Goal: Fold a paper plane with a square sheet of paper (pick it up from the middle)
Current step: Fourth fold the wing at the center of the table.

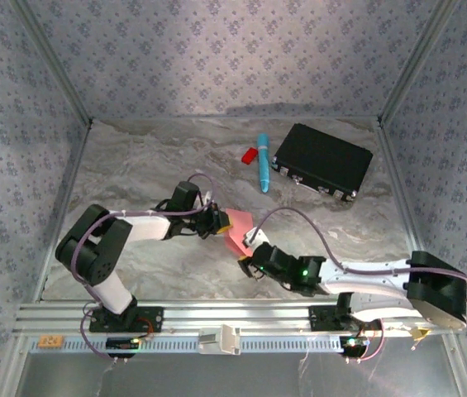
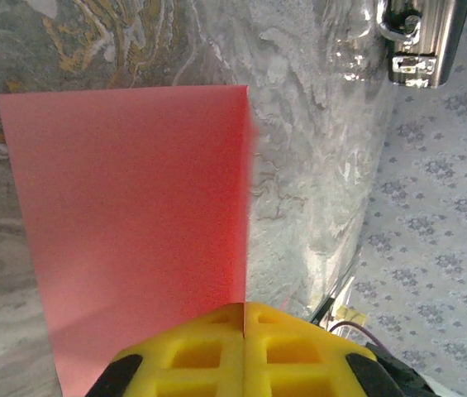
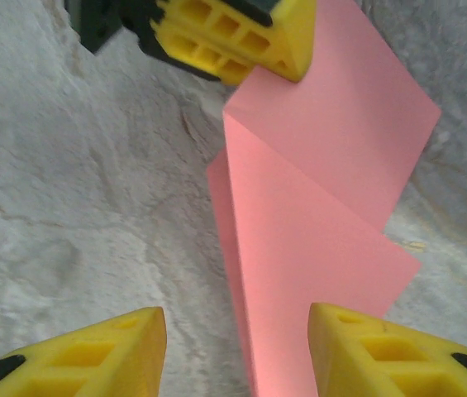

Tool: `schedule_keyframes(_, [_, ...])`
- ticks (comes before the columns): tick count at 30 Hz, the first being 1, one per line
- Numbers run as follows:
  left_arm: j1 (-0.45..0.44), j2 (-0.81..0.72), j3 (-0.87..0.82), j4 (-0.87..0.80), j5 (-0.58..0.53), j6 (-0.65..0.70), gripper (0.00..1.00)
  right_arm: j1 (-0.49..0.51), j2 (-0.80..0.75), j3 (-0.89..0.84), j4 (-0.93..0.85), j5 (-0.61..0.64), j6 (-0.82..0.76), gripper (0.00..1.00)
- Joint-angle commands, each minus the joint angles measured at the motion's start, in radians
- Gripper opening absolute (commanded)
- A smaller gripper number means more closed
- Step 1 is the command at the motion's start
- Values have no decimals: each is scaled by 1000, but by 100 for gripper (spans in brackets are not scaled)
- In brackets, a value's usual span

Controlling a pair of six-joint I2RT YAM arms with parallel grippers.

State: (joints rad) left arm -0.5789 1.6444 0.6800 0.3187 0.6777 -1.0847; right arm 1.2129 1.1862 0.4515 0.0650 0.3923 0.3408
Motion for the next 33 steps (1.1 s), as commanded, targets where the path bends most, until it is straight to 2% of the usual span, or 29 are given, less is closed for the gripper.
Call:
schedule_keyframes(1, [-8,-50,-23,25,-31,-24,4,28,48,-4,53,174,-131,49])
schedule_keyframes(9, [-17,-46,-12,24,-32,-31,4,59,144,-4,146,252,-215,48])
schedule_keyframes(13, [-23,-37,1,19,-27,-30,6,62,185,8,155,251,-226,45])
schedule_keyframes(22, [-30,-27,10,16,-26,-30,6,86,267,29,183,289,-215,48])
schedule_keyframes(33, [-31,-27,12,5,-34,-29,6,134,231,20,164,337,-206,53])
